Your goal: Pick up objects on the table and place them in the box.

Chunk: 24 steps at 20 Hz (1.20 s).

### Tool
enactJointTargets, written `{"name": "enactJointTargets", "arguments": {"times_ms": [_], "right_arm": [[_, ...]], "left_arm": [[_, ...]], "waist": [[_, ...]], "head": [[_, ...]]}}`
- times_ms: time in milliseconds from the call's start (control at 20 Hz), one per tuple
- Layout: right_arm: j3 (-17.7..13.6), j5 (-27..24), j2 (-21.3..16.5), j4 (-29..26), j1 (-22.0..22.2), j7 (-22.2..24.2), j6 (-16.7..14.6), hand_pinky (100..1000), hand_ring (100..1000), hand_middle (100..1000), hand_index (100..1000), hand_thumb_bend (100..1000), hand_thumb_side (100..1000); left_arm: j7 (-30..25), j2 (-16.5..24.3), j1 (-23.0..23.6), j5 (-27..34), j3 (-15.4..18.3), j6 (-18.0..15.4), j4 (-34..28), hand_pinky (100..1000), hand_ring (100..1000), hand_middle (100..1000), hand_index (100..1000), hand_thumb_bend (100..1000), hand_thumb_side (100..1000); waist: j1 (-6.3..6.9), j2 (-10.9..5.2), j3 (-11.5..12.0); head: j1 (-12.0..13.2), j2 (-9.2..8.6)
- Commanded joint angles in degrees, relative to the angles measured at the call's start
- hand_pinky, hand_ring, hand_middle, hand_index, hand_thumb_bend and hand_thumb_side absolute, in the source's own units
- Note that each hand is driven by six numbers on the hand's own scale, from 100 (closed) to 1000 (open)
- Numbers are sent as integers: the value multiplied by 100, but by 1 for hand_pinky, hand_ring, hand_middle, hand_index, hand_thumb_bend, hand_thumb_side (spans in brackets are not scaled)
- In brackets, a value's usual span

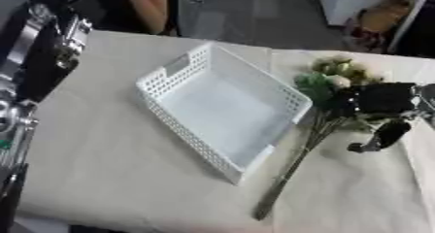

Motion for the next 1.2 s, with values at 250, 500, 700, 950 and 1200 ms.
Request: {"name": "enactJointTargets", "arguments": {"times_ms": [250, 500, 700, 950, 1200], "right_arm": [[-72, 197, -6, 10, -34, -216, -12, 1000, 943, 920, 911, 347, 703], [-230, 368, 174, 91, -78, -485, -12, 1000, 924, 902, 897, 334, 634], [-327, 567, 323, 265, -235, -675, -12, 996, 915, 895, 891, 335, 597], [-387, 824, 478, 490, -470, -872, -12, 996, 913, 889, 886, 349, 577], [-439, 1087, 622, 723, -626, -1038, -12, 981, 897, 872, 876, 345, 541]], "left_arm": [[7, 81, -73, -15, 33, -10, -82, 781, 1000, 1000, 1000, 100, 857], [5, 63, -86, -10, 30, -14, -82, 781, 1000, 1000, 1000, 100, 857], [-4, 56, -97, -5, 19, -20, -82, 781, 1000, 1000, 1000, 100, 857], [-11, 36, -126, 1, 14, -38, -82, 781, 1000, 1000, 1000, 100, 857], [-17, 13, -162, 10, 6, -51, -82, 781, 1000, 1000, 1000, 100, 856]], "waist": [[30, -46, 0], [45, -36, 20], [52, -29, 34], [55, -9, 66], [55, 12, 90]], "head": [[4, -9], [-15, -9], [-48, -9], [-92, -9], [-111, -9]]}}
